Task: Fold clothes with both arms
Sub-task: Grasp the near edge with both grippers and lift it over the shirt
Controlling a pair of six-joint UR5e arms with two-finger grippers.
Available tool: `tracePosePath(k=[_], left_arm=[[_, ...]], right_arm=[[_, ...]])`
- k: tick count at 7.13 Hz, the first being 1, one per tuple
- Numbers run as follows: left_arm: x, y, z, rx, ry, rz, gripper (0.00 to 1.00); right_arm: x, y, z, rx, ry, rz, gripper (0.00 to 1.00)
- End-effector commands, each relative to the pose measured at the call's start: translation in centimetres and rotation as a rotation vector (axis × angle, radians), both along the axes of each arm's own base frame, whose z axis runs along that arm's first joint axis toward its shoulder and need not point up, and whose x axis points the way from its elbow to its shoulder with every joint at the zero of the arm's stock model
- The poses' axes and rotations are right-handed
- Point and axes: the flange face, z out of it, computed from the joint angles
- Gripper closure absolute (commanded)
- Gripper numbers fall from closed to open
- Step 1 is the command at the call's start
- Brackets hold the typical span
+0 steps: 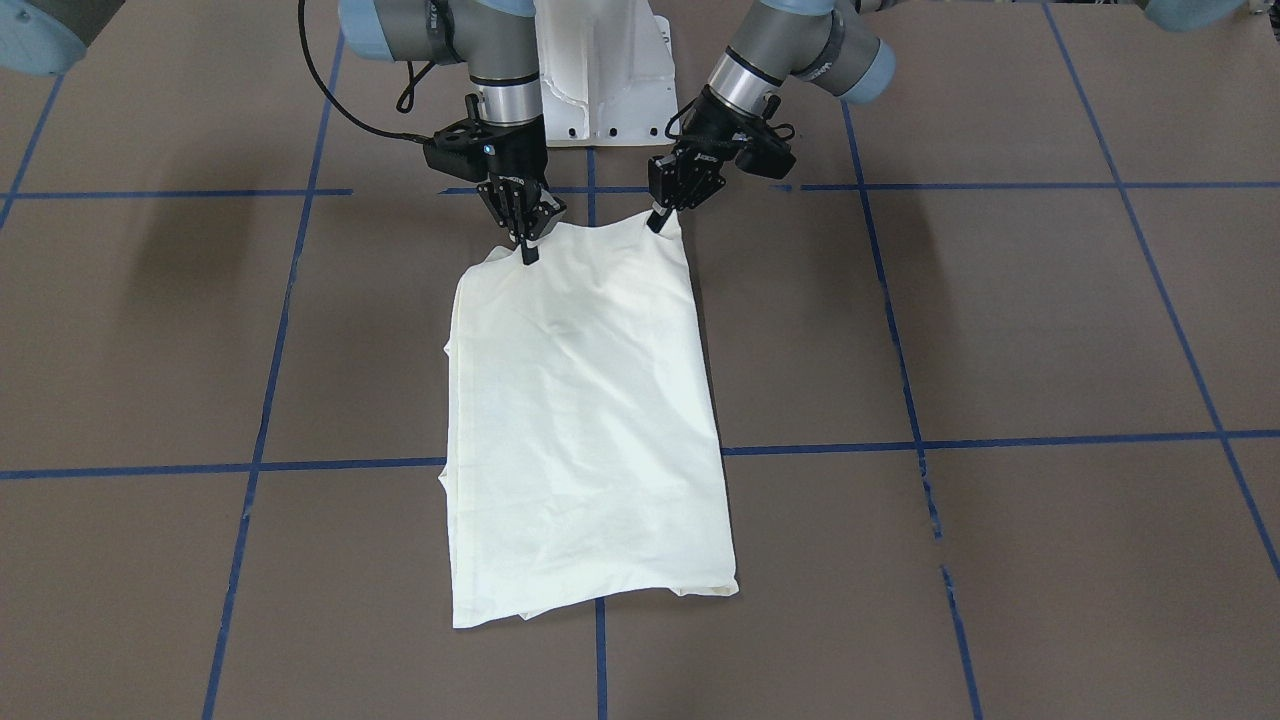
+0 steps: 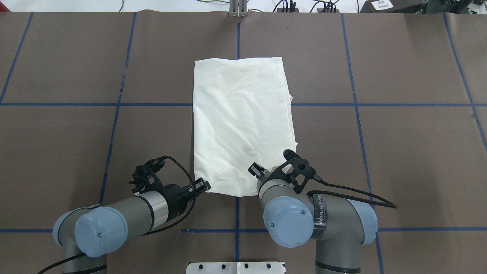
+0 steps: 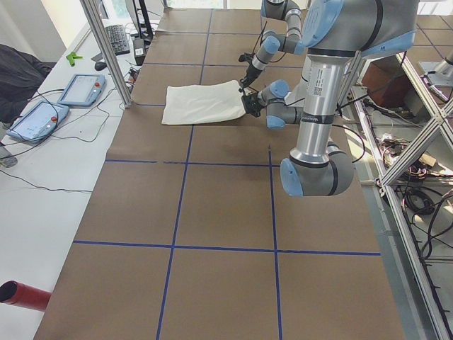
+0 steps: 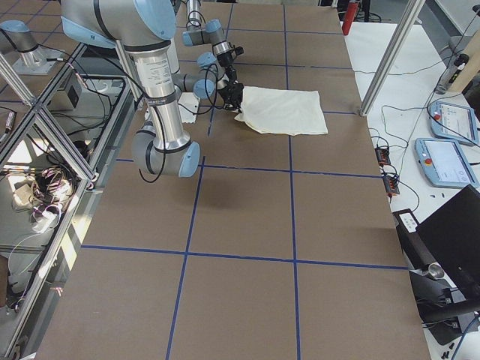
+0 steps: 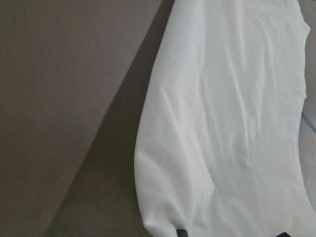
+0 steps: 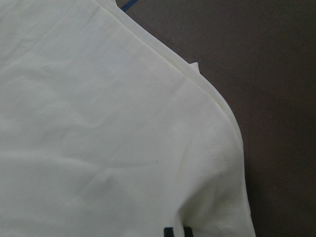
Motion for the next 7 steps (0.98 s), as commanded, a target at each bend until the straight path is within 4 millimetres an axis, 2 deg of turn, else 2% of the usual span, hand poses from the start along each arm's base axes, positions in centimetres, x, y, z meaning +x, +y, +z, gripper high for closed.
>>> tracePosePath(k=[1,2,3,4,5,6,7], left_arm=[[-6.4,1.5,-6.7,-0.013,-0.021,0.035,1.0],[-9.2,2.3,-8.8,-0.039,-0.033,0.039,1.0],[-10.9,3.2,-10.0,-0.051,-0.051,0.069,1.0],[-10.3,3.3,-9.7,-0.06,-0.085,0.082,1.0],[-9.2,3.3,-9.1,-0.053,-0.111,0.092,1.0],[-8.5,2.7,-8.6,-0.052,-0.13,0.082,1.0],[-9.0,1.2,-9.4,0.001,-0.138,0.067,1.0]], right_arm=[[5.3,2.8,-2.5,0.011,-0.073,-0.031,1.0],[8.0,5.1,-4.7,0.0,-0.07,-0.06,1.0],[9.8,6.3,-6.2,-0.011,-0.067,-0.074,1.0],[9.4,6.4,-6.3,-0.011,-0.06,-0.079,1.0],[8.2,6.3,-6.0,-0.01,-0.04,-0.081,1.0],[7.0,4.2,-6.8,-0.002,-0.03,-0.05,1.0],[6.1,2.0,-7.5,0.0,-0.025,-0.018,1.0]])
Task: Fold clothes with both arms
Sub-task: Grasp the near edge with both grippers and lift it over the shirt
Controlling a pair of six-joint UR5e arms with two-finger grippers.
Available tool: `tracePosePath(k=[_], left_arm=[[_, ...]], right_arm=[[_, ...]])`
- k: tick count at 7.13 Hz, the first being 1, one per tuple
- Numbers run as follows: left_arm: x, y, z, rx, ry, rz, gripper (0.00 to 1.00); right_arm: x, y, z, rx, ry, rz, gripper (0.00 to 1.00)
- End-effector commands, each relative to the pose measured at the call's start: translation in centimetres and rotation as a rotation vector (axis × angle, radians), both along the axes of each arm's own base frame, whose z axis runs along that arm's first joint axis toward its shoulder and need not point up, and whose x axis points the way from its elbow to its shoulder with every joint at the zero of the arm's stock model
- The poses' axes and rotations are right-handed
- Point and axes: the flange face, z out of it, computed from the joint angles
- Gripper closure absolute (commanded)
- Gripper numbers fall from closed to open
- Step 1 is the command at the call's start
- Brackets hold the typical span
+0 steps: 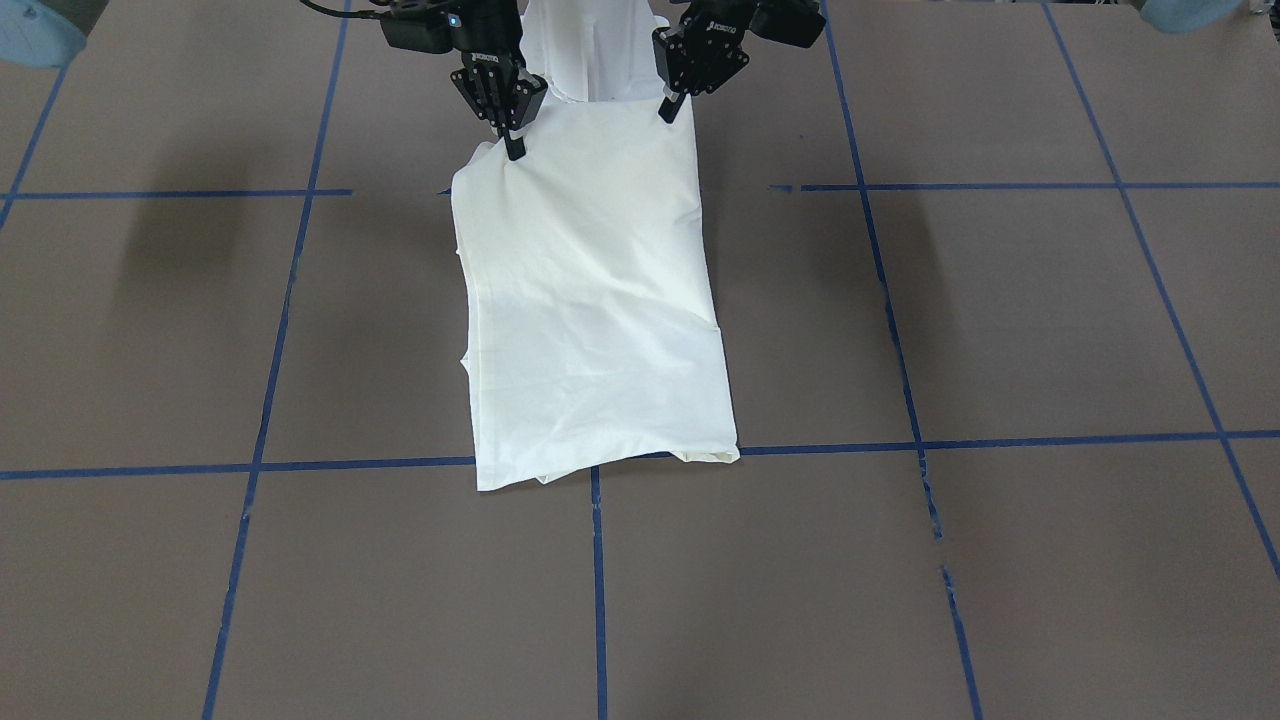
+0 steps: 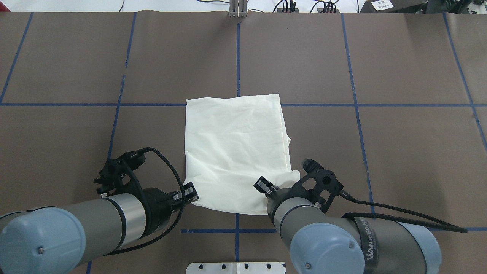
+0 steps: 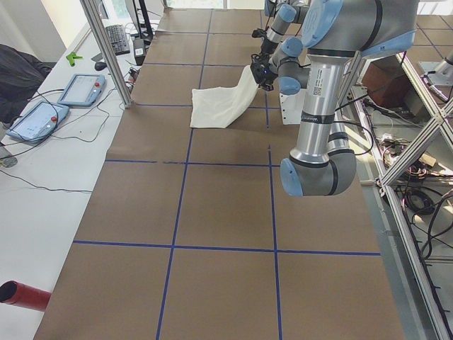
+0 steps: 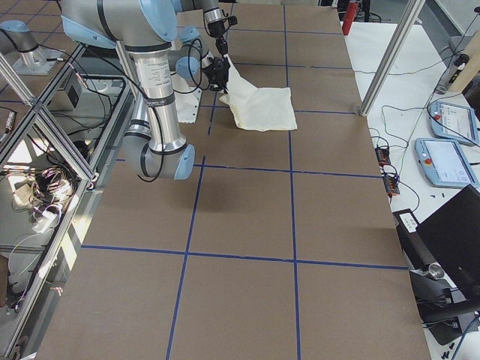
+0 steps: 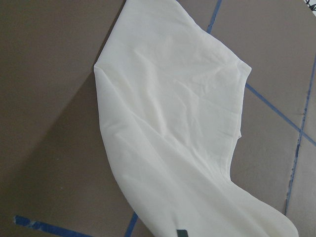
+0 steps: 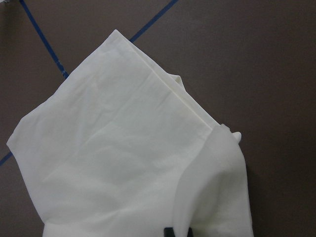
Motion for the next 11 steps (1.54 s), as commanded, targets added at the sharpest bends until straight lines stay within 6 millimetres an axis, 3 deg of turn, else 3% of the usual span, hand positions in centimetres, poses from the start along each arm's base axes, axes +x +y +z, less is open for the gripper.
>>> tracePosePath(k=[1,2,4,8,11], left_arm=[[-0.6,-3.1,-0.5,0.069,-0.03,-0.037,1.0],[-0.6,-5.4,-0.6,0.091,-0.051,-0.038,1.0],[1.3,-9.4,0.2,0.11,-0.114,-0.069,1.0],[3.6,-14.2,1.6,0.108,-0.189,-0.113,1.0],[4.4,-18.6,3.7,0.121,-0.271,-0.146,1.0]], right_arm=[[-1.1,-4.1,-1.6,0.022,0.017,0.045,1.0],[-0.6,-5.2,-1.7,0.028,0.02,0.061,1.0],[-2.4,-8.2,-1.8,0.031,0.053,0.095,1.0],[-6.4,-13.6,0.7,0.017,0.068,0.127,1.0],[-6.8,-16.0,2.6,0.01,0.104,0.132,1.0]])
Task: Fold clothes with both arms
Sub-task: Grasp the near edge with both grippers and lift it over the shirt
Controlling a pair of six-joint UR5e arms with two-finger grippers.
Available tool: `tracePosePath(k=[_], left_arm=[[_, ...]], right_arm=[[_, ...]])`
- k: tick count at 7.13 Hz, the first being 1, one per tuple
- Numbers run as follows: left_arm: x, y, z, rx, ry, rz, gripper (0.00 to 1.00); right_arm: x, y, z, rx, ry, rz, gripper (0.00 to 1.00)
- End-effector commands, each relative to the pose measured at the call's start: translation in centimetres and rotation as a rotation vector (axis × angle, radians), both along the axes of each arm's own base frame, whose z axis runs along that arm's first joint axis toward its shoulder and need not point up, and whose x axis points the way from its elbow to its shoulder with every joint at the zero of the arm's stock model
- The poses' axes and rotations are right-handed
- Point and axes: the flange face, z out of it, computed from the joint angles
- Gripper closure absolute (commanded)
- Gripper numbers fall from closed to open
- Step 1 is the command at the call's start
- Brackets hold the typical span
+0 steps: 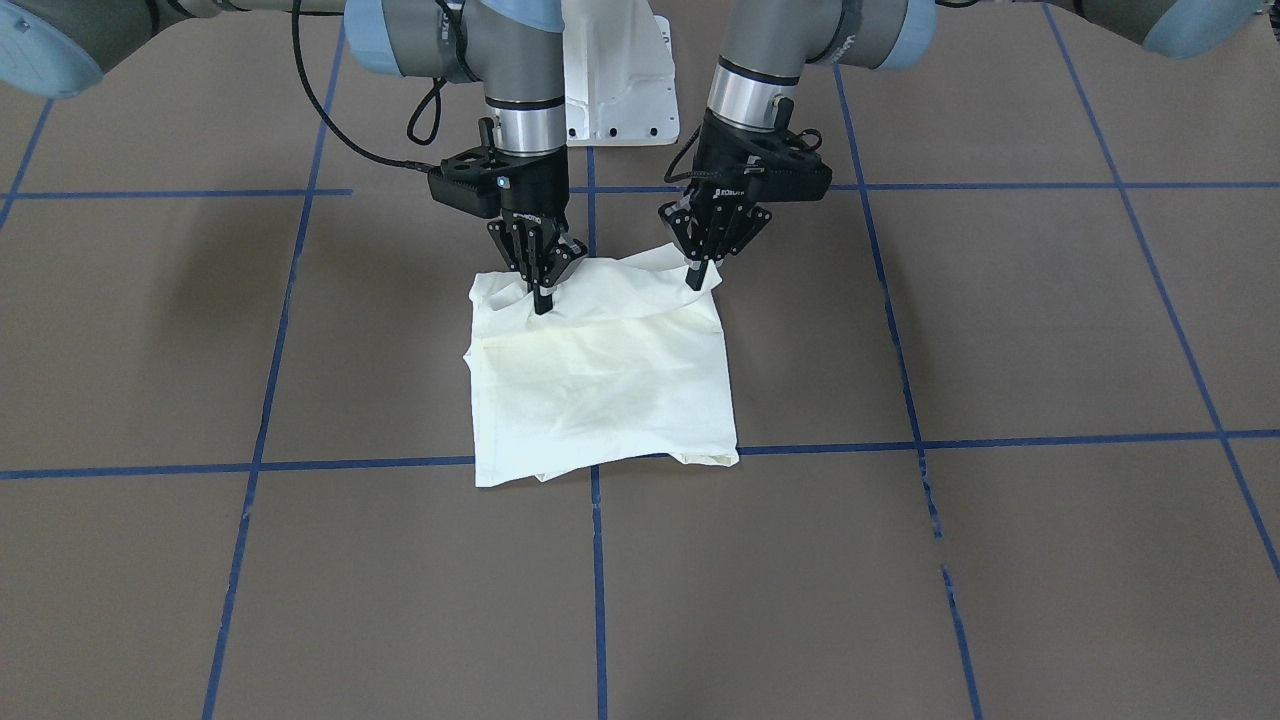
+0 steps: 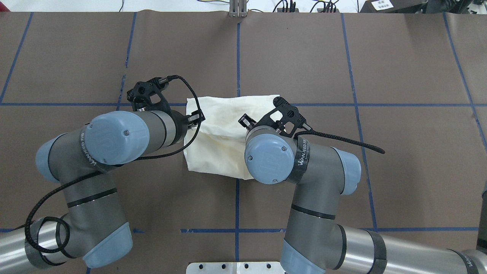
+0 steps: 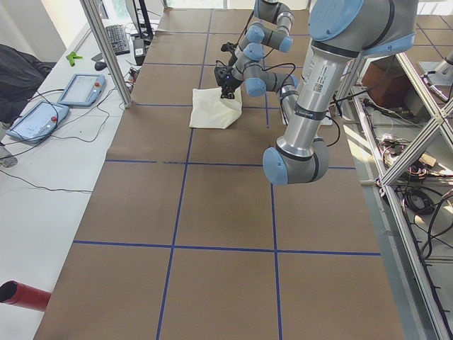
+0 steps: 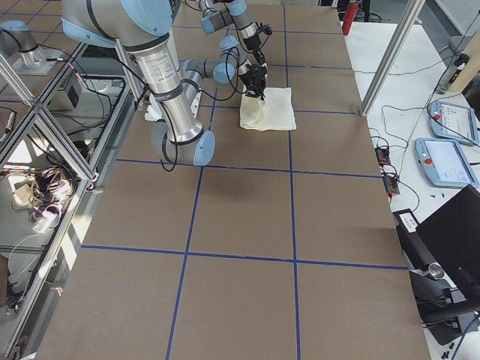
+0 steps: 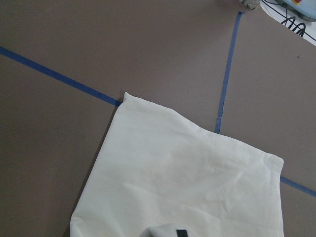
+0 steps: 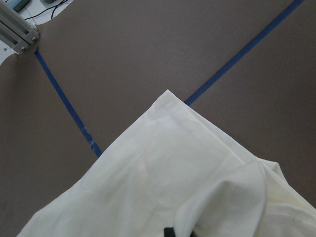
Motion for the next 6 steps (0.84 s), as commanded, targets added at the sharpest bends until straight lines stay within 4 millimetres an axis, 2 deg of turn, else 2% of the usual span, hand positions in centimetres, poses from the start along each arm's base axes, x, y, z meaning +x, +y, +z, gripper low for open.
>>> tracePosePath(k=[1,2,3,6], left_arm=[[1.3,-2.7,1.1,-0.002,-0.034,-0.022,1.0],[2.7,-3.6,1.2,0.005,-0.038,-0.019,1.0],[3.5,-4.4,2.1,0.016,-0.044,-0.018,1.0],[4.9,-6.4,3.6,0.026,-0.088,-0.015,1.0]], right_arm=[[-0.5,-1.4,1.2,-0.008,0.033,0.007,1.0],[-1.2,-2.4,1.4,-0.012,0.036,0.015,1.0],[-2.0,-3.5,2.2,-0.011,0.024,0.02,1.0],[-3.3,-6.1,2.4,-0.018,0.055,0.018,1.0]])
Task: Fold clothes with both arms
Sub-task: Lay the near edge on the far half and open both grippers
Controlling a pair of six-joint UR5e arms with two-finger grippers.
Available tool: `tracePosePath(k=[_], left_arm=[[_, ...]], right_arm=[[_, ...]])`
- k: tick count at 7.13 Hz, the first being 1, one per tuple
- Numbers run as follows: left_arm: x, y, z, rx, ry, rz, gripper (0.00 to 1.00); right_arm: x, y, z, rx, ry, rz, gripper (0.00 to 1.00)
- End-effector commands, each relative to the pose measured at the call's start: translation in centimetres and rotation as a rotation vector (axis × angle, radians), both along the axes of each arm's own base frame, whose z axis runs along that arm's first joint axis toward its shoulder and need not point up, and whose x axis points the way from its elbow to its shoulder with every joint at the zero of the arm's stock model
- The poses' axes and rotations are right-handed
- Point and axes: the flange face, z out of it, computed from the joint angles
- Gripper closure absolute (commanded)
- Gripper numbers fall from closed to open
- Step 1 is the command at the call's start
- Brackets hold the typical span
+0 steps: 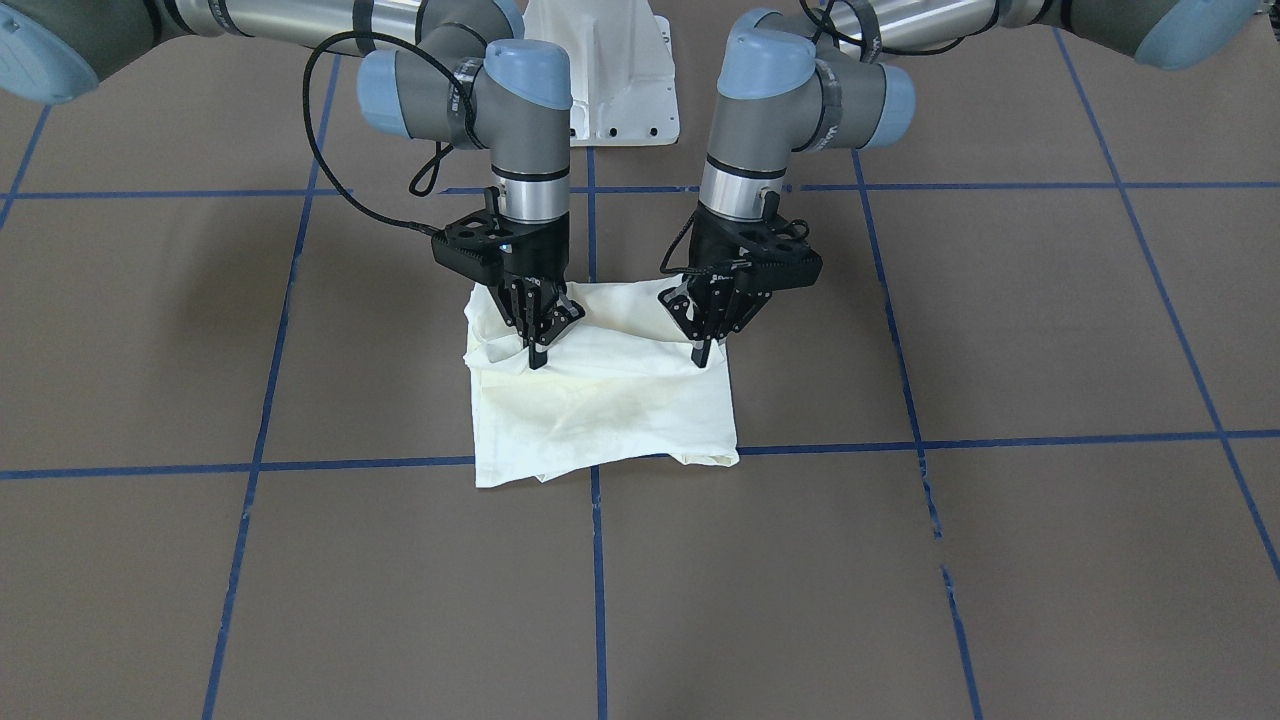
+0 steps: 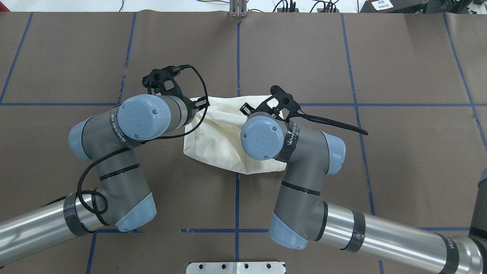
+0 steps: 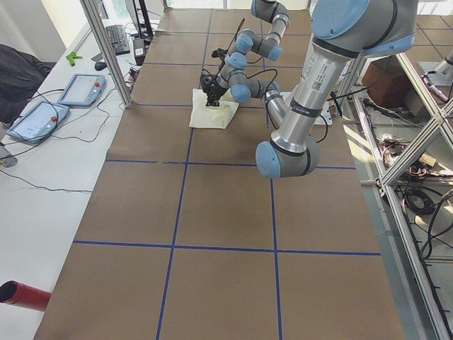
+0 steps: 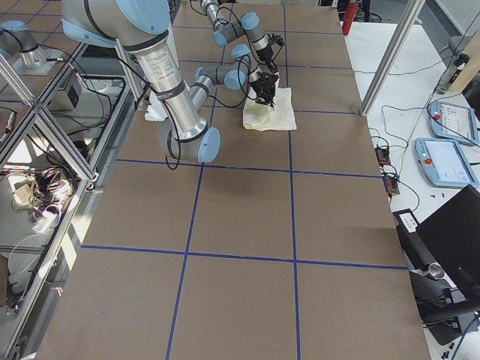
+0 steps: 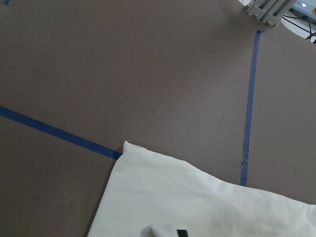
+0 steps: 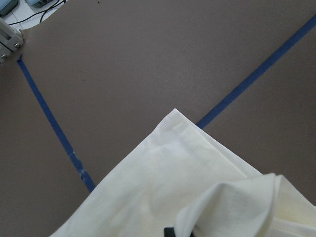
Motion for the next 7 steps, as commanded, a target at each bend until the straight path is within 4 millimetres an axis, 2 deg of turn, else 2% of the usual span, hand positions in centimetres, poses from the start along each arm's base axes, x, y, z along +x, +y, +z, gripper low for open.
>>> tracePosePath(k=[1,2,4,5,6,7], left_arm=[[1.8,-1.3,1.2,0.004,-0.016,0.002,1.0],[2.5,-1.8,2.0,0.011,-0.019,0.007,1.0],[2.7,-1.8,2.3,0.017,-0.02,0.012,1.0],[2.7,-1.8,2.3,0.019,-0.022,0.014,1.0],[2.7,-1.8,2.3,0.02,-0.02,0.015,0.59],[2.5,-1.8,2.0,0.078,-0.054,0.057,0.01]], right_arm=[[-1.0,-2.1,0.6,0.002,0.008,-0.006,1.0],[-1.2,-2.9,1.1,0.023,0.015,-0.019,1.0],[-1.4,-3.6,1.4,0.021,0.033,-0.032,1.0],[-1.6,-4.5,1.8,0.015,0.051,-0.045,0.7],[-2.4,-5.7,1.5,0.01,0.064,-0.031,0.01],[-1.6,-6.9,0.8,0.02,0.065,-0.031,0.0]])
